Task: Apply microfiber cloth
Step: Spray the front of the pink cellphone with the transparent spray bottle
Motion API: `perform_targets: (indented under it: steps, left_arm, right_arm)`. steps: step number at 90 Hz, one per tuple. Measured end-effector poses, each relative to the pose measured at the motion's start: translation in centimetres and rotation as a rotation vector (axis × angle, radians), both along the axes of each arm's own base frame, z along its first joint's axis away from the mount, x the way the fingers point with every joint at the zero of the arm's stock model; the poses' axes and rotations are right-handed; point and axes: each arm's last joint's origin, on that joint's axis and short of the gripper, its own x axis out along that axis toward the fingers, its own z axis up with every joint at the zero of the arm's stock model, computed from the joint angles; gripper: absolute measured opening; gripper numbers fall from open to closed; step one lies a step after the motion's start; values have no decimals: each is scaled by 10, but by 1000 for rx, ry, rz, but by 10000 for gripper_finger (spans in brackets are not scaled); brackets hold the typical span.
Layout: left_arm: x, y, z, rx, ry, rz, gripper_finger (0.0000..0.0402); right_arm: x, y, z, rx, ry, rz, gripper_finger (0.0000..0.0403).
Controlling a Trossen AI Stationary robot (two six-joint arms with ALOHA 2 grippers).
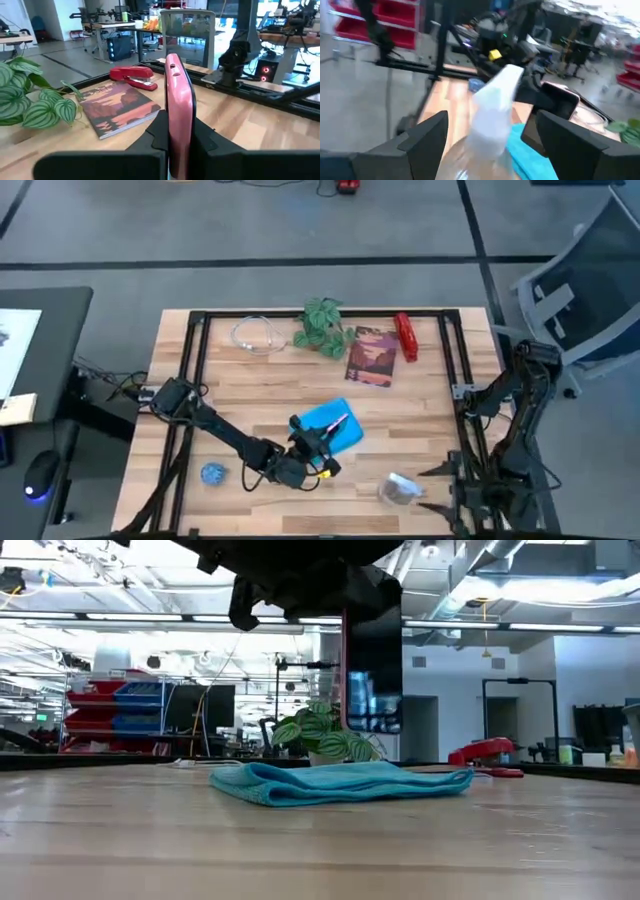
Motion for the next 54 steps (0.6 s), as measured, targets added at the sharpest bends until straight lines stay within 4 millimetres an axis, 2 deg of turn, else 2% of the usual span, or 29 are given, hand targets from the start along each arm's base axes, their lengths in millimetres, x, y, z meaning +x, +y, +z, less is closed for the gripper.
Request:
perform_targets:
  steps: [20,33,44,54]
  left_arm:
    - [0,0,0,-19,-16,0,7]
    - [0,0,0,-18,-15,1,7]
    - [2,4,0,-19,-14,10,7]
    - [3,8,-1,-13,-3,21,7]
  right_arm:
    - [8,0,0,123,1,-7,289]
    - [17,1,2,142,-4,-34,276]
    - [29,5,-2,107,1,-71,252]
    - [39,10,1,113,-3,-97,208]
